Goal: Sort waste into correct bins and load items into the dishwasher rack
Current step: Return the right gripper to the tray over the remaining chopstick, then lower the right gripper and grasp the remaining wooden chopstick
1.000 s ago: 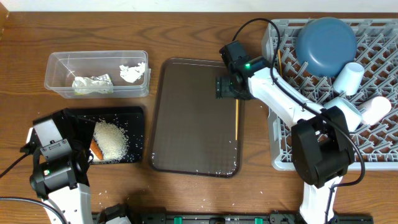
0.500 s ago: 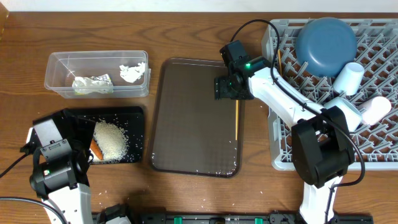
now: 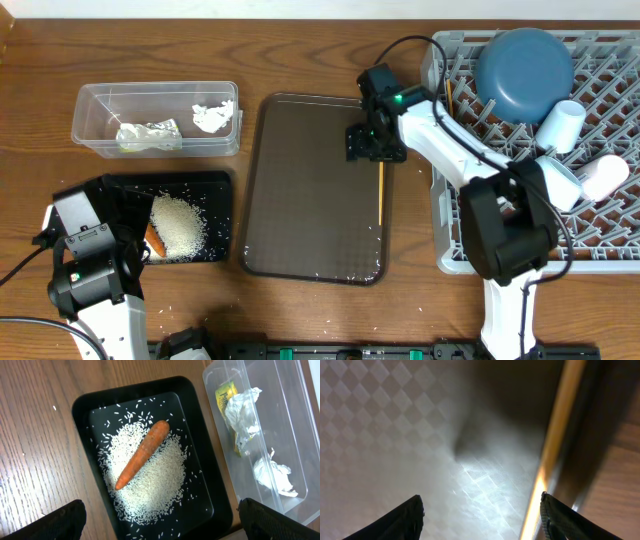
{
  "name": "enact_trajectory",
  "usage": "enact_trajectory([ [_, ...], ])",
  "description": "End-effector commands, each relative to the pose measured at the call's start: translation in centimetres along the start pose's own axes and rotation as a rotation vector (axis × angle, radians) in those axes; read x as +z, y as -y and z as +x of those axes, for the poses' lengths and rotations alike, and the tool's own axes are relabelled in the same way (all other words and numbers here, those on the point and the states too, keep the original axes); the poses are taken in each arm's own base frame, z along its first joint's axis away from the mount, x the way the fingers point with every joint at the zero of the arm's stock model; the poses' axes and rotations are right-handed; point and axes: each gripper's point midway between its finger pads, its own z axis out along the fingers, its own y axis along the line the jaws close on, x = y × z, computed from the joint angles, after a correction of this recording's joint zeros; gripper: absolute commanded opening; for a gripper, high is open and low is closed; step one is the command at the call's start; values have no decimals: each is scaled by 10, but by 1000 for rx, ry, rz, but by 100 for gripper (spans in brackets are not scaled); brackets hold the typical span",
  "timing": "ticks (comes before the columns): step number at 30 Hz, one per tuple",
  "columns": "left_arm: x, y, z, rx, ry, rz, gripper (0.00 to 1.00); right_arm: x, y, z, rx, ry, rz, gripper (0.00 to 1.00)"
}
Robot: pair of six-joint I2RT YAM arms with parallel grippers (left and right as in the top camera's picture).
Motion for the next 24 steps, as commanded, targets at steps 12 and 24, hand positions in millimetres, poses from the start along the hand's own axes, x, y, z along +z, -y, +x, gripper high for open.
enact_trajectory([
  [12, 1, -2, -1, -13, 4, -10, 100, 14, 15, -11, 8, 13, 112, 74],
  [24, 2, -3, -1, -12, 0, -14, 100, 55, 21, 6, 11, -37, 210, 54],
])
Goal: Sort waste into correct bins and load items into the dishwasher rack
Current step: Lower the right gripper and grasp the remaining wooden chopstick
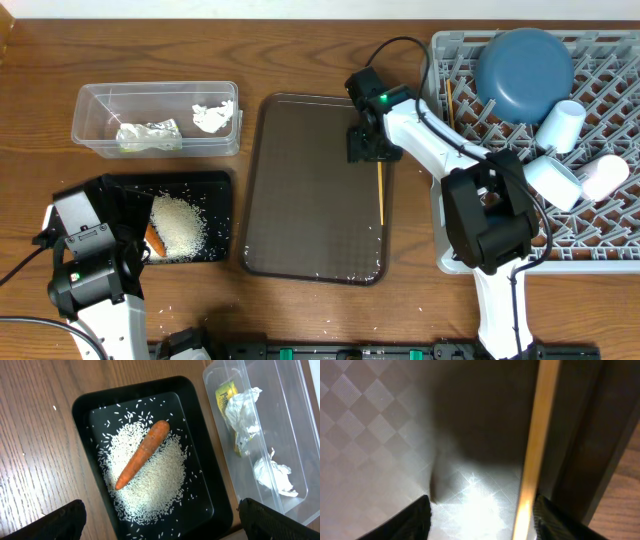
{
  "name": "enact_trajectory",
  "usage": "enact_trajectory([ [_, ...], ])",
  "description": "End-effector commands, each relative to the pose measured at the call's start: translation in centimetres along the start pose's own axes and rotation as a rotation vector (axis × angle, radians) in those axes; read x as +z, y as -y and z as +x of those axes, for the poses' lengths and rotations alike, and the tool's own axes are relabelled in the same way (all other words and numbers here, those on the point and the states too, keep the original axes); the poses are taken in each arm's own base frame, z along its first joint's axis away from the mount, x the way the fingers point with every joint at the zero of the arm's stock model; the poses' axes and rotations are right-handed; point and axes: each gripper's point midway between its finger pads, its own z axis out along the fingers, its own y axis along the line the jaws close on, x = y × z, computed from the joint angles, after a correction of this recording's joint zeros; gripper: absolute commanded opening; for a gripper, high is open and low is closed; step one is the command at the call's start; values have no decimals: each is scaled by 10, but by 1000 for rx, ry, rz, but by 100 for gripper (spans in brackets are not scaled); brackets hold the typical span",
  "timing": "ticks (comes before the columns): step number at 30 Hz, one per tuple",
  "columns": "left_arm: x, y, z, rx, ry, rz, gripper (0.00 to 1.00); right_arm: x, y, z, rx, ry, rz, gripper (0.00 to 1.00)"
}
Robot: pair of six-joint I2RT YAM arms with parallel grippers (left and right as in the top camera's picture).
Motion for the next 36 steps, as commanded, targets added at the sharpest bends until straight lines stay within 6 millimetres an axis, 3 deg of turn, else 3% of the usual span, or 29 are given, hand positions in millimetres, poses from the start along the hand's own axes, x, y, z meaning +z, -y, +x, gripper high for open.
enact_trajectory([
  [1, 2, -3, -1, -13, 1, -13, 100, 32, 2, 15, 12, -51, 66, 50],
  [4, 2, -3, -1, -13, 1, -13, 100, 37, -4, 21, 7, -59, 76, 27],
  [6, 2, -3, -1, -13, 1, -13, 100, 35, -9, 23, 14, -60, 67, 5],
  [7, 2, -3, -1, -13, 1, -13, 100, 31, -13, 22, 12, -61, 51, 1],
  [12, 2, -3, -1, -13, 1, -13, 100, -10, -29, 2, -6, -29, -12, 1],
  [17, 2, -3, -1, -12, 1, -14, 100, -88, -26, -40, -75, 81, -55, 1],
  [22, 2, -3, -1, -13, 1, -14, 100, -164, 17, -78, -103, 219, -68, 1],
  [25, 2, -3, -1, -13, 1, -14, 100, -184, 58, -94, -76, 271, -49, 1],
  [28, 2, -3, -1, -12, 1, -14, 100, -186, 102, -104, -65, 278, -16, 1],
  [32, 2, -3, -1, -12, 1, -14, 100, -177, 145, -107, -54, 259, 2, 1],
  [36, 2, -3, -1, -13, 1, -14, 100, -157, 153, -98, -57, 212, -87, 1],
])
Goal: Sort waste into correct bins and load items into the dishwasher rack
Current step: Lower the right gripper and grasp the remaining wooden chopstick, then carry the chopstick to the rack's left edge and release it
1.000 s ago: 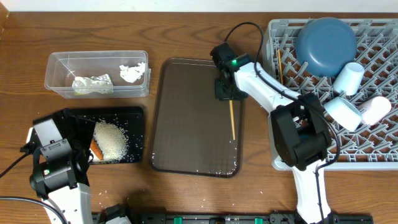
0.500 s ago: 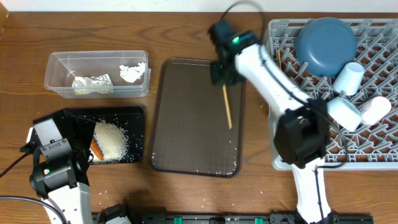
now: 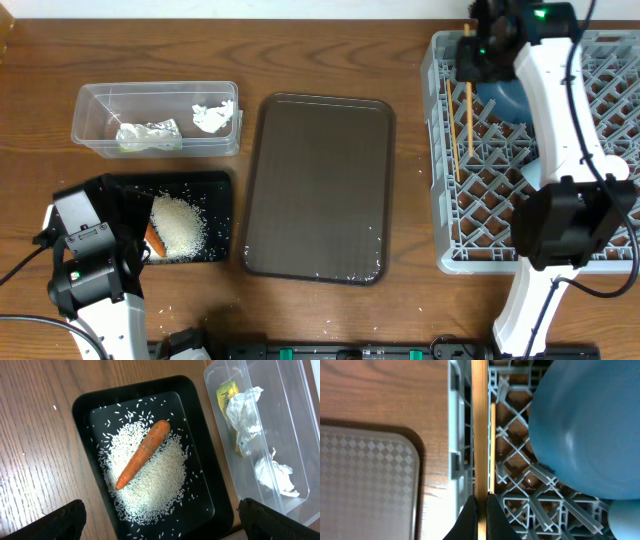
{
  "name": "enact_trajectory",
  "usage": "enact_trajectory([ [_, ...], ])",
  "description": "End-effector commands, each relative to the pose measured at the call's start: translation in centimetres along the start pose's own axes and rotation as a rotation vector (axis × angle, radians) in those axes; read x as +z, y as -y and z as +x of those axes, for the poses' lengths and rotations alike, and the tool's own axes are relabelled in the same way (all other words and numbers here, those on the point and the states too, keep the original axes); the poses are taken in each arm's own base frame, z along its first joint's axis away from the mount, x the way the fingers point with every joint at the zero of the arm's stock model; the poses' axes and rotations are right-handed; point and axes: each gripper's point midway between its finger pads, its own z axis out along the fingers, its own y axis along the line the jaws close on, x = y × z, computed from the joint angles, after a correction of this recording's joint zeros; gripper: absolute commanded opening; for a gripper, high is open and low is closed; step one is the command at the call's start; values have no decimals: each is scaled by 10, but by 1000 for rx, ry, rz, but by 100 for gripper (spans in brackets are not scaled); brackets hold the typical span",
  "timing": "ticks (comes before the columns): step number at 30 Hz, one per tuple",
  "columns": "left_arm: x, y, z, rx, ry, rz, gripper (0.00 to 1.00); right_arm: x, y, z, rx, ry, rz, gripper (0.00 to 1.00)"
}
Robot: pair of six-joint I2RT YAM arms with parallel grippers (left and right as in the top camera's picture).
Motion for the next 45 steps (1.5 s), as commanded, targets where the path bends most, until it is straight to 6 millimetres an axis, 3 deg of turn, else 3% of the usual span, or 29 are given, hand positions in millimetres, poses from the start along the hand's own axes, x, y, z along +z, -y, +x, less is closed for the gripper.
enact_trajectory([
  [1, 1, -2, -1, -14, 3, -10, 100, 19, -10, 16, -58, -57, -108, 1],
  [5, 1, -2, -1, -13, 3, -10, 100, 44, -9, 29, -51, -80, -121, 9],
  [8, 1, -2, -1, -13, 3, -10, 100, 59, -11, 38, -38, -96, -122, 33],
  [10, 1, -2, -1, -13, 3, -10, 100, 64, -12, 43, -14, -109, -121, 44],
  [14, 1, -2, -1, -13, 3, -10, 100, 58, -13, 43, 24, -114, -120, 48],
  [17, 1, -2, -1, -13, 3, -10, 100, 38, -17, 40, 56, -112, -128, 49],
  [22, 1, -2, -1, -13, 3, -10, 100, -31, -29, 39, 59, -66, -172, 50],
  [24, 1, -2, -1, -13, 3, -10, 100, -62, -28, 49, 58, -57, -161, 50],
  [30, 1, -2, -1, -13, 3, -10, 100, -125, -26, 95, 63, -113, -133, 46],
  [36, 1, -2, -1, -13, 3, -10, 100, -154, -39, 138, 10, -170, -129, 42],
  [43, 1, -2, -1, -14, 3, -10, 100, -154, -73, 182, -154, -69, -165, 42],
  [44, 1, -2, -1, -13, 3, -10, 100, -152, -79, 186, -175, -43, -179, 56],
  [45, 1, -2, -1, -13, 3, -10, 100, -149, -84, 191, -190, -21, -193, 75],
])
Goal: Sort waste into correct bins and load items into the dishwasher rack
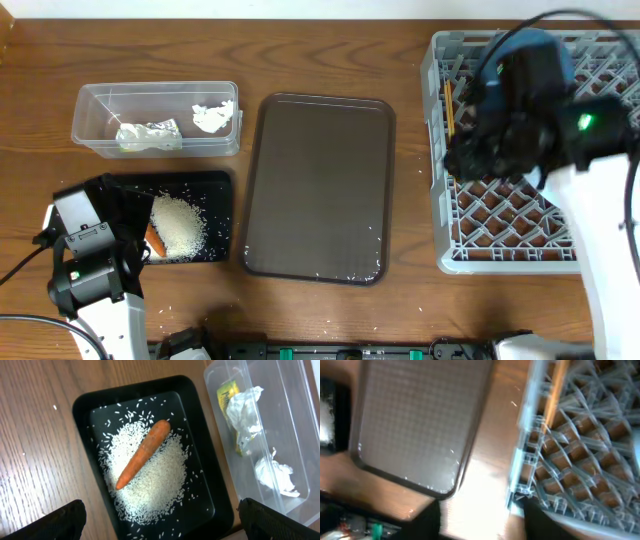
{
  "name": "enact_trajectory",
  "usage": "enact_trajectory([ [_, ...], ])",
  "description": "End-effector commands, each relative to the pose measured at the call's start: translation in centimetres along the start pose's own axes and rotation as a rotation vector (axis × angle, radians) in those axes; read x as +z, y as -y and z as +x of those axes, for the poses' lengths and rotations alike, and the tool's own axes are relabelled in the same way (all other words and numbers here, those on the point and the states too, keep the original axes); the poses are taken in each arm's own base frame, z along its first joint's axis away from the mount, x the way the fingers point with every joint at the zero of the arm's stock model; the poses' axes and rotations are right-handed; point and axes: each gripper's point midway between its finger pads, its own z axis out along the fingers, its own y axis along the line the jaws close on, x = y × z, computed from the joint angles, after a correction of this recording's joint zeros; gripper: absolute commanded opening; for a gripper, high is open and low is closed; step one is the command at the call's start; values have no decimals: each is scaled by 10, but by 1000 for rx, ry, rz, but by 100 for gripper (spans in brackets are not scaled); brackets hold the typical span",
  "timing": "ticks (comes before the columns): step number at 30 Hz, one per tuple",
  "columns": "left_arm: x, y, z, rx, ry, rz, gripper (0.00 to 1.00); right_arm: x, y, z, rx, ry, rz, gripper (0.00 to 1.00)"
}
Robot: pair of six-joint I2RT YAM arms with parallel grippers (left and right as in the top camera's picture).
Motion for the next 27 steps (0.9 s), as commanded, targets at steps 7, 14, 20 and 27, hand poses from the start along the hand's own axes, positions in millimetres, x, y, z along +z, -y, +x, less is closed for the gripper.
enact_trajectory([
  [7, 1, -2, -1, -13, 3, -10, 100, 30, -13, 43, -52, 48, -30, 99],
  [14, 1, -2, -1, -14, 3, -10, 100, 50, -6, 63, -39, -33, -14, 99],
  [20, 1, -2, -1, -14, 3, -10, 100, 51, -4, 73, -33, -72, -7, 99],
  [27, 1, -2, -1, -13, 3, -10, 100, 55, -6, 67, -49, -47, -17, 99],
])
